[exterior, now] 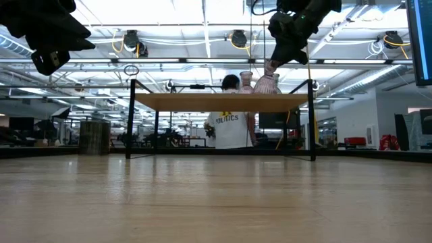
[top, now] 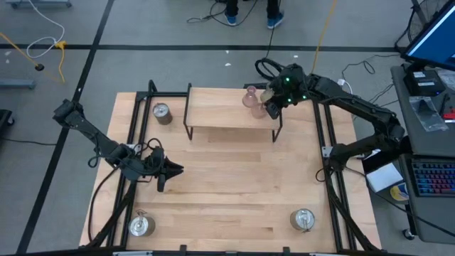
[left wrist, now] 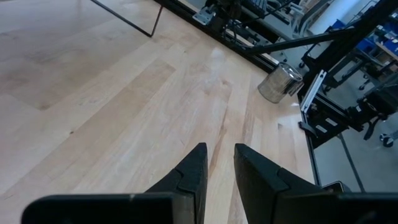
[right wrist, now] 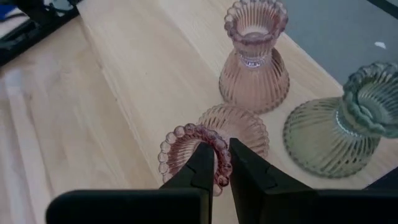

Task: Pick & Place candle stick holders
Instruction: Put the pink candle holder on the shelf

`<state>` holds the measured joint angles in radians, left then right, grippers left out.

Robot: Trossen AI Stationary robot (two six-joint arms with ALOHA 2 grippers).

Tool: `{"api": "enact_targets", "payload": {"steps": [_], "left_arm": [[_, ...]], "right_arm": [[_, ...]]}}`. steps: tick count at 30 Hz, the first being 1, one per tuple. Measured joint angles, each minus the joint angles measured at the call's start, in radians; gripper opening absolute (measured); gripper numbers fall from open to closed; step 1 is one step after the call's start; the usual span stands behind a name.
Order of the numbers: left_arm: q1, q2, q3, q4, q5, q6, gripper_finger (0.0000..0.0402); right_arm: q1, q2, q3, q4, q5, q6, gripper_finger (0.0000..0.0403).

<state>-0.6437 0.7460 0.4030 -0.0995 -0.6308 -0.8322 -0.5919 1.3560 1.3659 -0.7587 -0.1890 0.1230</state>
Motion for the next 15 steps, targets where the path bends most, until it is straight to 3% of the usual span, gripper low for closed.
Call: {"api": "enact_targets", "payload": {"steps": [15], "left_arm": [[0.001,0.000,0.000,0.000,0.000,0.000,0.0081]], "right_arm": [[-0.004,0.012,0.001,-0.040,-0.002,-0.005,0.0020]]}}
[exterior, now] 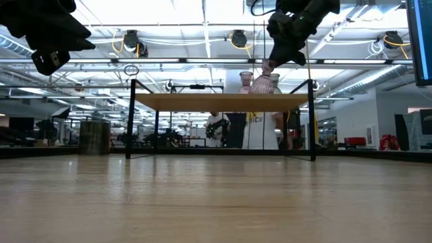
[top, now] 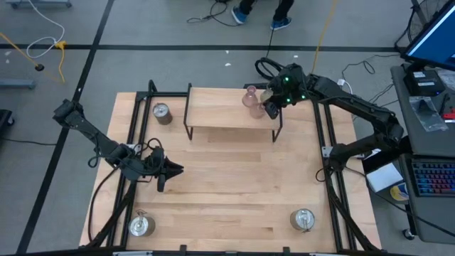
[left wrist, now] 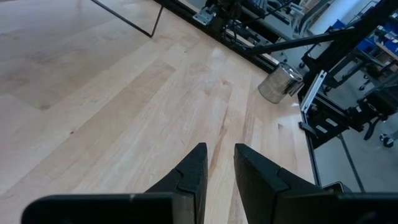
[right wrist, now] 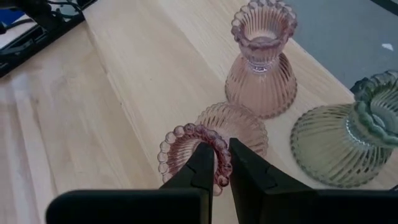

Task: Pick & Place candle stick holders
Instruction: Put the pink candle holder on the shelf

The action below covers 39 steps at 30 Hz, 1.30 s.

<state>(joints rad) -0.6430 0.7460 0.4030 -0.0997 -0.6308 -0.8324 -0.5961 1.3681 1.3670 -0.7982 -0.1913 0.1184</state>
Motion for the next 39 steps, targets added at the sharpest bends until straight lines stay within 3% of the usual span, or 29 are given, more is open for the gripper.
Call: {"api": "enact_targets", "payload": {"steps": [13,39], "left_arm": [[0.000,0.000,0.000,0.000,-0.001,0.000,0.0081],[0.000,0.000,0.000,0.000,-0.007,-0.001,0.0081]], "right_arm": [[0.002,0.001,0.114,-0.136,0.019,0.011,0.0020],[0.008,0.082,0.119,-0.155,-0.024,0.030,0.0019]]}}
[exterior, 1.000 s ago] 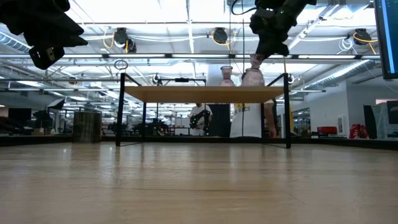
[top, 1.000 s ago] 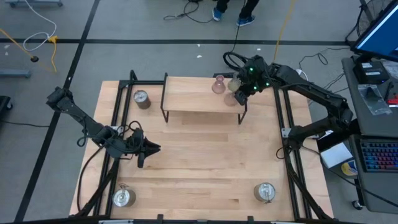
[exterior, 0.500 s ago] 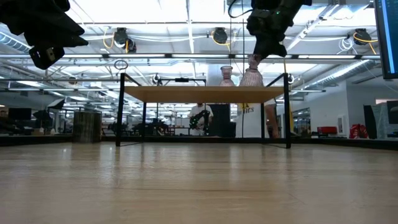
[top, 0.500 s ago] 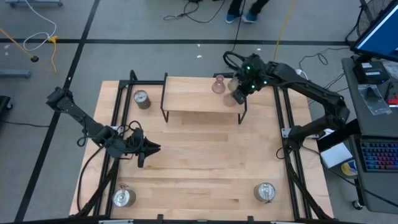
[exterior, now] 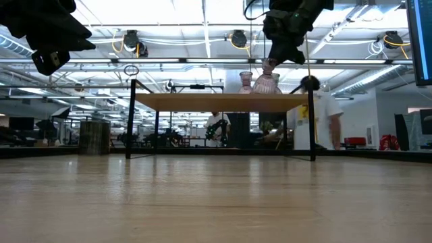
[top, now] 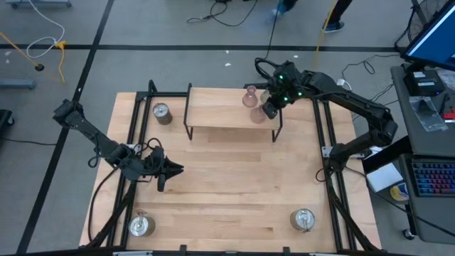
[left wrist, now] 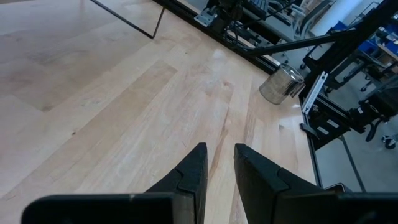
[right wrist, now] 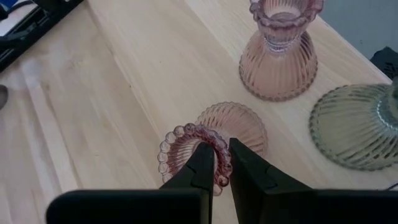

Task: Pick & Place candle stick holders
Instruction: Put the pink candle holder on the shelf

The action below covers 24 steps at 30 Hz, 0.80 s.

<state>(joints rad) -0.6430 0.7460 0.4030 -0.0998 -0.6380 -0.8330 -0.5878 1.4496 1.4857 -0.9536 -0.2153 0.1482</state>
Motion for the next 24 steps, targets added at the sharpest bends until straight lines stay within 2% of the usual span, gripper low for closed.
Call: {"api": "enact_targets", "payload": {"steps": [15,24], "left_arm": [[0.000,0.000,0.000,0.000,0.000,0.005,0.0081],[0.000,0.000,0.000,0.000,0.000,0.008,0.0081]], "right_arm": [[-0.008,0.004,0.074,-0.121,0.023,-0.006,0.0019],[-0.007,0.009,0.075,-0.065,0.028,0.010,0.0020]]}}
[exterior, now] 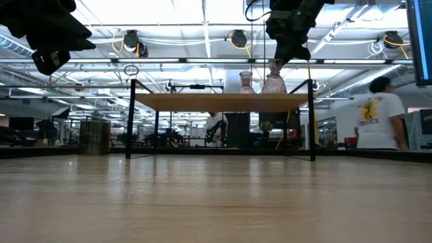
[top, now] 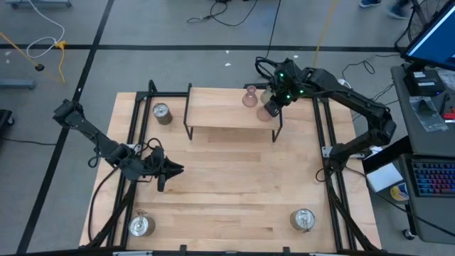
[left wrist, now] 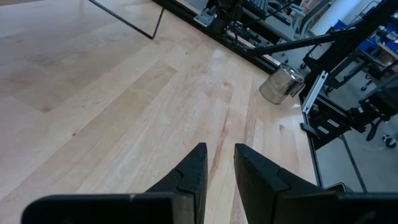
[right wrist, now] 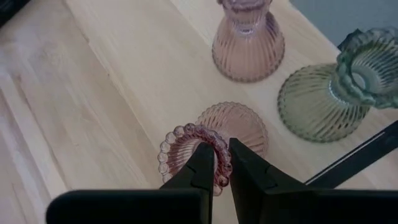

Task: Pick & Place candle stick holders
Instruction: Put the pink candle holder on the shelf

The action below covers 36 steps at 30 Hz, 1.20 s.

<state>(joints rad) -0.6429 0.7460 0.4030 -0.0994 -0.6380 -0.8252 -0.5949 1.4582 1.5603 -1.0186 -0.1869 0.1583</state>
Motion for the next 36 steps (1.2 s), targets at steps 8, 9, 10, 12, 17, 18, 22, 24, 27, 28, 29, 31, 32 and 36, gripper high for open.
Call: {"api": "enact_targets", "payload": {"steps": [8,9,10,12,17,18,22,24,27,28,29,31,32,36], "left_arm": [[0.000,0.000,0.000,0.000,0.000,0.019,0.0081],[0.000,0.000,0.000,0.000,0.000,0.019,0.0081],[0.000,0.000,0.000,0.000,0.000,0.019,0.0081],[0.000,0.000,0.000,0.000,0.000,0.019,0.0081],[0.000,0.000,0.000,0.000,0.000,0.019,0.0081],[0.000,0.000,0.000,0.000,0.000,0.019,0.0081],[0.000,0.000,0.000,0.000,0.000,0.019,0.0081],[0.000,0.000,0.000,0.000,0.000,0.019,0.0081],[0.000,0.000,0.000,0.000,0.000,0.019,0.0081],[0.000,0.000,0.000,0.000,0.000,0.019,0.0081],[0.000,0.000,0.000,0.000,0.000,0.019,0.0081],[0.000,0.000,0.000,0.000,0.000,0.019,0.0081],[0.000,0.000,0.000,0.000,0.000,0.019,0.0081],[0.000,0.000,0.000,0.000,0.000,0.019,0.0081]], "right_arm": [[-0.002,0.025,0.003,-0.006,-0.030,0.013,0.0020],[-0.002,0.030,0.004,-0.003,-0.033,0.013,0.0020],[-0.002,0.037,0.004,0.001,-0.036,0.013,0.0020],[-0.002,0.044,0.005,0.006,-0.039,0.014,0.0020],[-0.002,0.045,0.005,0.015,-0.034,0.012,0.0020],[-0.002,0.045,0.005,0.013,-0.032,0.013,0.0021],[-0.006,0.045,0.004,0.008,-0.026,0.011,0.0033],[-0.007,0.045,0.004,0.007,-0.022,0.009,0.0038],[-0.007,0.045,0.004,0.006,-0.020,-0.010,0.0042],[-0.007,0.045,0.004,0.005,-0.020,-0.012,0.0042],[-0.007,0.045,0.004,0.005,-0.020,-0.014,0.0042],[-0.007,0.045,0.004,0.004,-0.021,-0.014,0.0043],[-0.007,0.045,0.004,0.004,-0.022,-0.017,0.0043],[-0.007,0.045,0.003,-0.006,-0.020,-0.032,0.0045]]}}
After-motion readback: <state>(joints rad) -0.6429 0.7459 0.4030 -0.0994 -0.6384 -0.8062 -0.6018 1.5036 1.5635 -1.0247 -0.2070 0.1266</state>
